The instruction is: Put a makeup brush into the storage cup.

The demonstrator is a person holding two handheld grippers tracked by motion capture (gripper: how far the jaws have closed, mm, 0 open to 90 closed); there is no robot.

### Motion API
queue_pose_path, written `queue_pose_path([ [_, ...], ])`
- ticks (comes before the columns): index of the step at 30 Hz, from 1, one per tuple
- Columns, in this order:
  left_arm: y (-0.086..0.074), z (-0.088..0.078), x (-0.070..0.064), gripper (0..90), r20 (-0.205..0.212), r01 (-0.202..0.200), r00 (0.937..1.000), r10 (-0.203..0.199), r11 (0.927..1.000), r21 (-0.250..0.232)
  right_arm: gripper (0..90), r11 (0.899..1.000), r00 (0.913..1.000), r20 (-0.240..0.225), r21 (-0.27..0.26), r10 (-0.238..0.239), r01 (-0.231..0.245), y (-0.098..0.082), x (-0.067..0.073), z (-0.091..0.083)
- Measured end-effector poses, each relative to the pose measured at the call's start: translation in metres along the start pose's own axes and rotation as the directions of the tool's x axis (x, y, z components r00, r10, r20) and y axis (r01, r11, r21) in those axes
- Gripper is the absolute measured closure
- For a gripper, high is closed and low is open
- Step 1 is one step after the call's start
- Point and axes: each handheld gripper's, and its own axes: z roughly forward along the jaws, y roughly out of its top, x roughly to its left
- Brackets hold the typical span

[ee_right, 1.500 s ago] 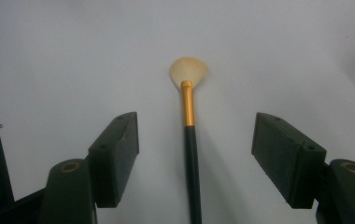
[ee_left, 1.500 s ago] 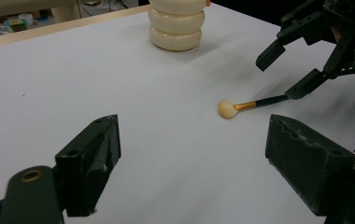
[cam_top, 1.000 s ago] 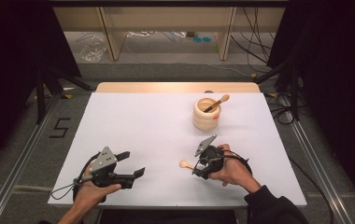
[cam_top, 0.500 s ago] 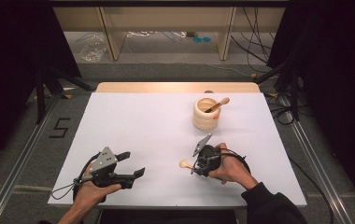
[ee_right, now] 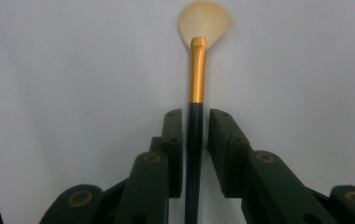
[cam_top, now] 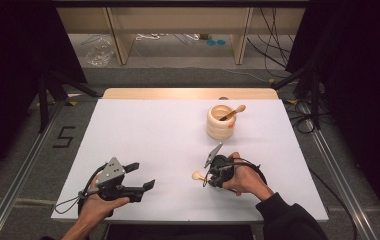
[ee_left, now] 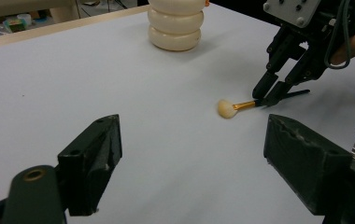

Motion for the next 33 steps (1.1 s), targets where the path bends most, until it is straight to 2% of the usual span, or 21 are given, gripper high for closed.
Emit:
queue_pose_path([
  [8,0.000,0.000,0.000,19.1,0.006,0.001,1.0000,-0.001,1.0000,-0.003,80.4,0.999,0.9998,-0.006,0.028,0.017,-0.017,0.004,-0.001,0.000],
  [12,0.000,-0.001,0.000,19.2,-0.005,0.004,1.0000,-0.004,1.0000,0.002,81.6,0.999,0.9995,-0.017,0.044,0.028,-0.027,0.005,-0.003,0.000],
  [13,0.000,-0.001,0.000,19.2,-0.002,0.003,1.0000,-0.003,1.0000,-0.003,82.0,0.998,0.9995,-0.018,0.049,0.027,-0.026,0.005,-0.003,0.000],
  [14,0.000,-0.001,0.000,19.3,-0.002,0.002,1.0000,-0.002,1.0000,-0.003,82.3,0.998,1.0000,-0.005,0.055,0.006,-0.005,0.005,-0.005,0.000],
  [16,0.000,-0.001,0.000,19.3,-0.003,0.003,1.0000,-0.003,1.0000,-0.003,82.6,0.998,0.9995,-0.017,0.059,0.026,-0.025,0.007,-0.003,0.000],
  [18,0.000,-0.001,0.000,19.3,-0.003,0.003,1.0000,-0.003,1.0000,-0.003,82.7,0.997,0.9995,-0.004,0.072,0.032,-0.032,0.007,-0.002,0.000],
  [19,0.000,-0.001,0.000,19.3,-0.002,0.003,1.0000,-0.004,1.0000,-0.004,82.7,0.997,1.0000,0.002,0.080,0.004,-0.004,0.007,-0.004,0.000],
  [25,0.000,-0.002,0.001,19.8,-0.002,0.006,1.0000,-0.006,1.0000,-0.006,83.0,0.995,0.9998,0.010,0.097,-0.015,0.014,0.009,-0.003,0.000],
  [26,0.000,-0.002,0.001,19.8,-0.002,0.006,1.0000,-0.006,1.0000,-0.006,83.0,0.995,1.0000,0.001,0.097,0.009,-0.009,0.010,-0.001,0.000],
  [27,0.001,-0.002,0.001,19.8,-0.002,0.006,1.0000,-0.006,1.0000,-0.006,83.1,0.995,0.9999,0.009,0.095,0.009,-0.010,0.010,0.000,0.000],
  [28,0.001,-0.002,0.001,20.0,-0.001,0.005,1.0000,-0.005,1.0000,-0.005,83.1,0.994,0.9996,0.014,0.107,-0.025,0.023,0.010,-0.002,0.000],
  [30,0.000,-0.001,0.001,20.1,0.005,0.006,1.0000,-0.006,0.9999,-0.012,83.1,0.994,0.9995,0.018,0.109,-0.026,0.024,0.010,-0.002,0.000],
  [32,0.000,-0.002,0.001,20.1,0.004,0.006,1.0000,-0.006,0.9999,-0.009,83.2,0.994,0.9999,0.008,0.107,0.007,-0.007,0.012,0.001,0.000],
  [33,0.000,-0.002,0.001,20.2,0.005,0.006,1.0000,-0.006,0.9999,-0.009,83.2,0.994,0.9999,0.012,0.108,-0.004,0.003,0.012,0.002,0.000],
])
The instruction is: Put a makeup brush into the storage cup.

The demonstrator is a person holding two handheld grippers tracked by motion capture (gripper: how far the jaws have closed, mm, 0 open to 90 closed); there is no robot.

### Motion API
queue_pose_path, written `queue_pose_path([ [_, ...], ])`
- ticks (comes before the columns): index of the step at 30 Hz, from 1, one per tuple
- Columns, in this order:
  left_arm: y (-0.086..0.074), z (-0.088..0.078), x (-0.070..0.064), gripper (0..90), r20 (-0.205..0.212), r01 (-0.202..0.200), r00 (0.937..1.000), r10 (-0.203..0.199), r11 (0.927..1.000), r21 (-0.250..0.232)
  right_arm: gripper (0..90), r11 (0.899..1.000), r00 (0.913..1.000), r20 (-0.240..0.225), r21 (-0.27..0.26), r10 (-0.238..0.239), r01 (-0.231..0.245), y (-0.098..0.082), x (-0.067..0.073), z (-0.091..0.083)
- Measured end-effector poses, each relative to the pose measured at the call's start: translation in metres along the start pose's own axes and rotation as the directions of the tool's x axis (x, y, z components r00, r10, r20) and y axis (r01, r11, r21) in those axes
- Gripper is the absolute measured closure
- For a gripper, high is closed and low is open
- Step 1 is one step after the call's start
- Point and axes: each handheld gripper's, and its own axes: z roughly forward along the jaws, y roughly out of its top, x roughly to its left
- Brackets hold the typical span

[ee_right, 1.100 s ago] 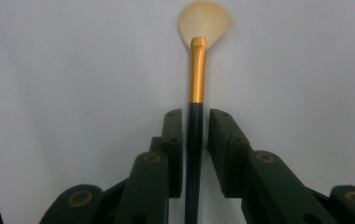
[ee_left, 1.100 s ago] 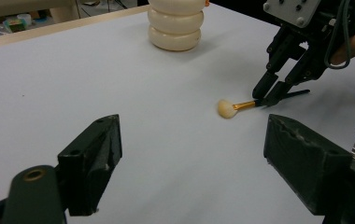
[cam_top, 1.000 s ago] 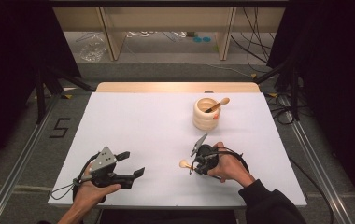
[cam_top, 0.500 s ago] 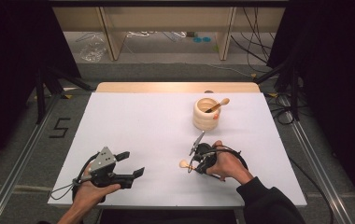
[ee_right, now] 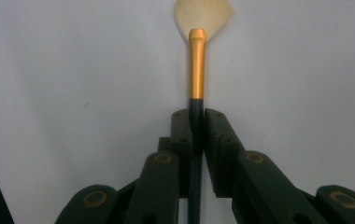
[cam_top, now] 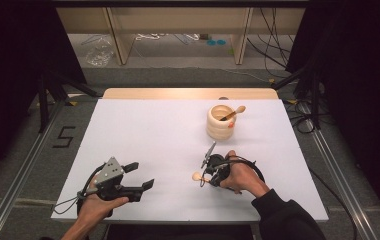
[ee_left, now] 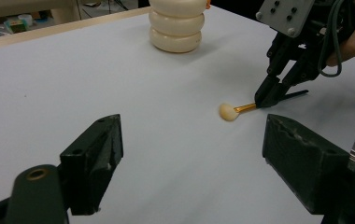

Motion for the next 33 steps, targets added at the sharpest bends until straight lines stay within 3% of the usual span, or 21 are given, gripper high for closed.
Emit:
queue_pose_path([
  [16,0.000,-0.001,0.000,21.0,-0.006,0.007,1.0000,-0.007,1.0000,0.003,83.4,1.000,0.9994,0.013,0.001,-0.031,0.031,0.001,0.003,0.000],
  [18,0.000,-0.001,0.000,21.2,-0.007,0.008,0.9999,-0.008,1.0000,0.003,83.4,0.998,0.9973,0.026,0.011,-0.069,0.069,0.001,0.000,-0.001],
  [19,0.000,-0.001,0.000,21.2,-0.007,0.008,0.9999,-0.008,1.0000,0.003,83.4,0.999,0.9992,0.010,-0.004,-0.039,0.039,0.001,0.002,-0.001],
  [27,0.000,-0.002,0.000,21.2,-0.005,0.010,0.9999,-0.010,0.9999,-0.001,83.4,0.999,0.9993,0.010,-0.034,-0.036,0.037,0.000,0.000,-0.006],
  [33,0.001,-0.002,0.001,21.3,-0.004,0.012,0.9999,-0.012,0.9999,-0.003,83.4,0.996,0.9997,0.011,-0.090,-0.023,0.024,-0.003,-0.005,-0.013],
])
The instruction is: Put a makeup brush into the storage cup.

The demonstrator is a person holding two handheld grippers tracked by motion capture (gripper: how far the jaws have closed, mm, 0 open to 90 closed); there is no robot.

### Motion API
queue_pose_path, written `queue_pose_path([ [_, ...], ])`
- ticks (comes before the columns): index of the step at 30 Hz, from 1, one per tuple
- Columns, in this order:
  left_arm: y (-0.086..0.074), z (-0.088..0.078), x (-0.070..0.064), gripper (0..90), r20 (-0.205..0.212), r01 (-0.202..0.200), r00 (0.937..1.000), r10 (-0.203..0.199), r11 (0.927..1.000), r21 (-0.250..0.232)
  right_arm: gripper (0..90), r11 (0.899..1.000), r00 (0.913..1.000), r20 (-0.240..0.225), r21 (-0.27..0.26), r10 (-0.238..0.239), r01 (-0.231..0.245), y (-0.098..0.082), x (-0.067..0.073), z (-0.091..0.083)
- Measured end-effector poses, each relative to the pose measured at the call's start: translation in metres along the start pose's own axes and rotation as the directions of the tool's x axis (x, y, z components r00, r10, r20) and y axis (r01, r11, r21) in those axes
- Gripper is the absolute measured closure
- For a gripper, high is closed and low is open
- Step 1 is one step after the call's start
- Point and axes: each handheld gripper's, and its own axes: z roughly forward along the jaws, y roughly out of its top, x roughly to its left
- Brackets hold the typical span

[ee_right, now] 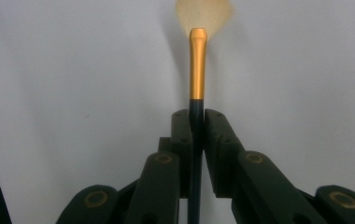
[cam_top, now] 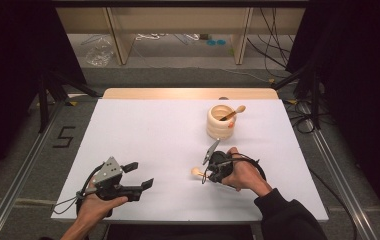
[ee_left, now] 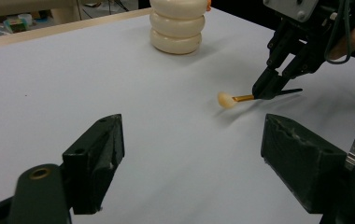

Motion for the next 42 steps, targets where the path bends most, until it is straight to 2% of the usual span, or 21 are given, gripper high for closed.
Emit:
queue_pose_path([
  [5,0.000,0.000,0.000,21.2,0.000,0.000,1.0000,0.000,1.0000,0.000,83.4,0.998,0.9996,0.022,-0.063,0.017,-0.015,-0.002,-0.004,-0.008],
  [12,0.000,0.000,0.000,21.2,0.000,-0.001,1.0000,0.001,1.0000,0.001,83.4,0.992,0.9989,0.032,-0.123,0.035,-0.031,-0.004,-0.009,-0.016],
  [19,0.000,0.000,0.001,21.2,0.003,0.000,1.0000,0.000,1.0000,-0.003,83.4,0.976,0.9968,0.058,-0.212,0.054,-0.041,-0.005,-0.014,-0.027],
  [21,0.000,0.000,0.001,21.2,-0.002,-0.001,1.0000,0.001,1.0000,0.002,83.4,0.964,0.9952,0.071,-0.260,0.067,-0.047,-0.006,-0.017,-0.029],
  [24,0.000,0.000,0.001,21.2,0.001,0.003,1.0000,-0.003,1.0000,-0.005,83.4,0.950,0.9927,0.077,-0.304,0.093,-0.066,-0.008,-0.020,-0.033],
  [28,0.000,0.000,0.001,21.2,-0.002,0.003,1.0000,-0.003,1.0000,0.000,83.4,0.936,0.9895,0.088,-0.342,0.115,-0.078,-0.010,-0.022,-0.037],
  [29,0.000,0.000,0.001,21.2,-0.001,0.003,1.0000,-0.003,1.0000,0.000,83.5,0.931,0.9873,0.109,-0.359,0.116,-0.069,-0.010,-0.024,-0.039],
  [30,0.000,0.000,0.001,21.2,-0.001,0.005,1.0000,-0.005,1.0000,-0.001,83.4,0.929,0.9863,0.112,-0.363,0.121,-0.073,-0.010,-0.024,-0.041],
  [31,0.000,0.000,0.001,21.2,-0.001,0.004,1.0000,-0.004,1.0000,-0.001,83.4,0.923,0.9849,0.126,-0.380,0.118,-0.062,-0.010,-0.025,-0.043],
  [32,0.000,0.000,0.001,21.2,-0.002,0.004,1.0000,-0.004,1.0000,-0.001,83.4,0.916,0.9838,0.121,-0.393,0.133,-0.076,-0.010,-0.025,-0.046],
  [33,0.000,0.000,0.002,21.2,-0.002,0.000,1.0000,0.000,1.0000,0.003,83.4,0.913,0.9817,0.134,-0.402,0.135,-0.071,-0.011,-0.027,-0.048],
  [34,0.000,0.000,0.001,21.2,-0.002,0.000,1.0000,0.000,1.0000,0.003,83.4,0.901,0.9805,0.149,-0.430,0.129,-0.053,-0.012,-0.029,-0.050],
  [35,0.000,0.000,0.001,21.3,-0.002,0.001,1.0000,-0.001,1.0000,0.003,83.4,0.895,0.9789,0.150,-0.442,0.139,-0.059,-0.013,-0.030,-0.053],
  [36,0.000,0.000,0.001,21.2,-0.003,0.002,1.0000,-0.002,1.0000,0.002,83.4,0.884,0.9771,0.153,-0.464,0.148,-0.061,-0.014,-0.031,-0.055],
  [37,0.000,0.000,0.001,21.2,-0.004,0.003,1.0000,-0.003,1.0000,0.003,83.4,0.881,0.9766,0.152,-0.468,0.152,-0.065,-0.015,-0.033,-0.058],
  [38,0.000,0.000,0.001,21.2,-0.004,0.004,1.0000,-0.004,1.0000,0.002,83.4,0.874,0.9756,0.154,-0.482,0.156,-0.064,-0.015,-0.035,-0.058],
  [39,0.000,0.001,0.001,21.2,-0.002,0.003,1.0000,-0.003,1.0000,0.004,83.4,0.871,0.9777,0.135,-0.485,0.161,-0.076,-0.016,-0.037,-0.059],
  [40,0.000,0.001,0.000,21.2,-0.001,0.005,1.0000,-0.005,1.0000,0.001,83.4,0.863,0.9737,0.148,-0.498,0.173,-0.077,-0.018,-0.038,-0.060],
  [41,0.000,0.002,0.000,21.2,0.003,0.004,1.0000,-0.004,1.0000,0.000,83.4,0.860,0.9736,0.147,-0.505,0.174,-0.077,-0.018,-0.040,-0.060],
  [42,0.000,0.002,0.001,21.2,0.006,0.005,1.0000,-0.005,1.0000,-0.001,83.4,0.850,0.9738,0.135,-0.520,0.183,-0.087,-0.019,-0.041,-0.061],
])
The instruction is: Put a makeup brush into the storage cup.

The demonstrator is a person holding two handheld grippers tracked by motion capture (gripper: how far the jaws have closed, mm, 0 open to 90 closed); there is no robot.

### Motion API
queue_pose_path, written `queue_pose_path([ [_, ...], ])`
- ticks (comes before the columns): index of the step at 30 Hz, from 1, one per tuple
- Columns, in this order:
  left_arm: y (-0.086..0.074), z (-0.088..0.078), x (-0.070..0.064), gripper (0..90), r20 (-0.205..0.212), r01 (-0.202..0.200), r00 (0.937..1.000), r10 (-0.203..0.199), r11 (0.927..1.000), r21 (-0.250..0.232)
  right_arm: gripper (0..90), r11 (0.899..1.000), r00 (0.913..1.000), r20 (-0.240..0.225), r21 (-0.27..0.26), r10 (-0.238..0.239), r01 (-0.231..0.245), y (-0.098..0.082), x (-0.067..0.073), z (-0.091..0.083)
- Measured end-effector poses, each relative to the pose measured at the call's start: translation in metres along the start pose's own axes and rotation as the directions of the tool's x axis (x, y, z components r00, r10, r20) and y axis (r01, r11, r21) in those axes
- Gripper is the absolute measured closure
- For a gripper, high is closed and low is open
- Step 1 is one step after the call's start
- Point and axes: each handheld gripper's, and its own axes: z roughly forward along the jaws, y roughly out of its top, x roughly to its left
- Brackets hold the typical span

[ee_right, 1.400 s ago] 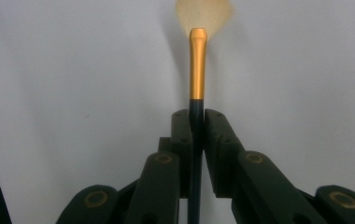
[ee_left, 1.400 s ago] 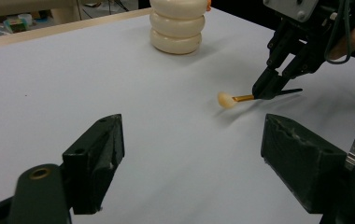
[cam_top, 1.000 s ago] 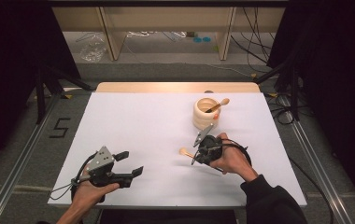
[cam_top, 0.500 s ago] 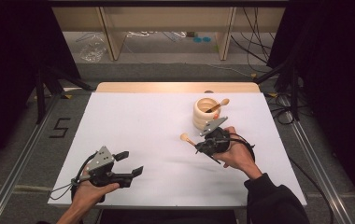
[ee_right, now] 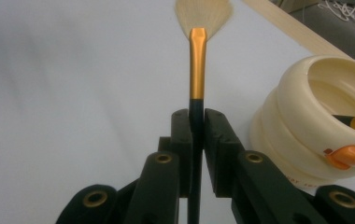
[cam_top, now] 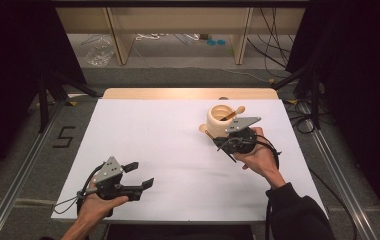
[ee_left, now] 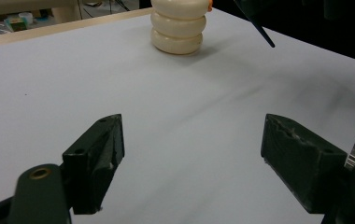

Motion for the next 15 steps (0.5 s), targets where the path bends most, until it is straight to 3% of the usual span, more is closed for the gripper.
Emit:
queue_pose_path([
  [8,0.000,-0.002,0.001,21.2,-0.010,0.004,0.9999,-0.004,1.0000,0.003,83.4,0.996,0.9995,0.028,-0.089,0.014,-0.011,0.001,-0.008,-0.004],
  [15,0.000,-0.002,0.001,21.2,-0.011,0.005,0.9999,-0.005,1.0000,0.003,83.4,0.988,0.9970,0.035,-0.143,0.069,-0.063,0.003,-0.021,-0.007],
])
